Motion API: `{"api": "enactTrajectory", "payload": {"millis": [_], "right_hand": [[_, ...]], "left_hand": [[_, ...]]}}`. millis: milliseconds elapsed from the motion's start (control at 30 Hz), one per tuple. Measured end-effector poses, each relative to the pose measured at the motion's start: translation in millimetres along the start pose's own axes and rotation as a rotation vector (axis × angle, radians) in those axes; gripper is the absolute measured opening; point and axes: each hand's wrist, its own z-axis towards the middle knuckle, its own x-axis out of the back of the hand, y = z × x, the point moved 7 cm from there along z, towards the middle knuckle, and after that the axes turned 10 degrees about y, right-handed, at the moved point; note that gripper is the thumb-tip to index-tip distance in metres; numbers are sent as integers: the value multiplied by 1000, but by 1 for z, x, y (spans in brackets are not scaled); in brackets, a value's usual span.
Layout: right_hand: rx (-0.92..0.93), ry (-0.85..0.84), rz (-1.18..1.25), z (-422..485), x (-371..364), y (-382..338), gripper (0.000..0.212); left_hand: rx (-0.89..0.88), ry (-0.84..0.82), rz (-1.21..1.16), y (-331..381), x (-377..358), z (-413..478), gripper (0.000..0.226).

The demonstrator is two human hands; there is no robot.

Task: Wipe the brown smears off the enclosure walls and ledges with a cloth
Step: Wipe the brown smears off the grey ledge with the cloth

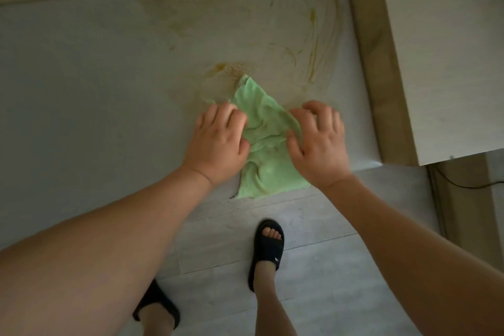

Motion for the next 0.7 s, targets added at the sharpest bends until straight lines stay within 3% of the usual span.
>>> {"api": "enactTrajectory", "payload": {"millis": [167,333,467,600,700], "right_hand": [[289,-141,33,-30,-15,-40,28],[250,-254,88,-71,-26,-25,12],[373,-301,-43,-48,-11,29,10],[256,-272,-228,16,10,76,11],[-47,-249,-231,21,20,56,24]], "left_hand": [[-308,-104,29,25,-19,-6,29],[-171,-238,112,8,-33,-9,42],[-58,-292,255,12,-39,-19,52],[32,-343,268,28,-40,-27,54],[39,-347,191,37,-38,-15,38]]}}
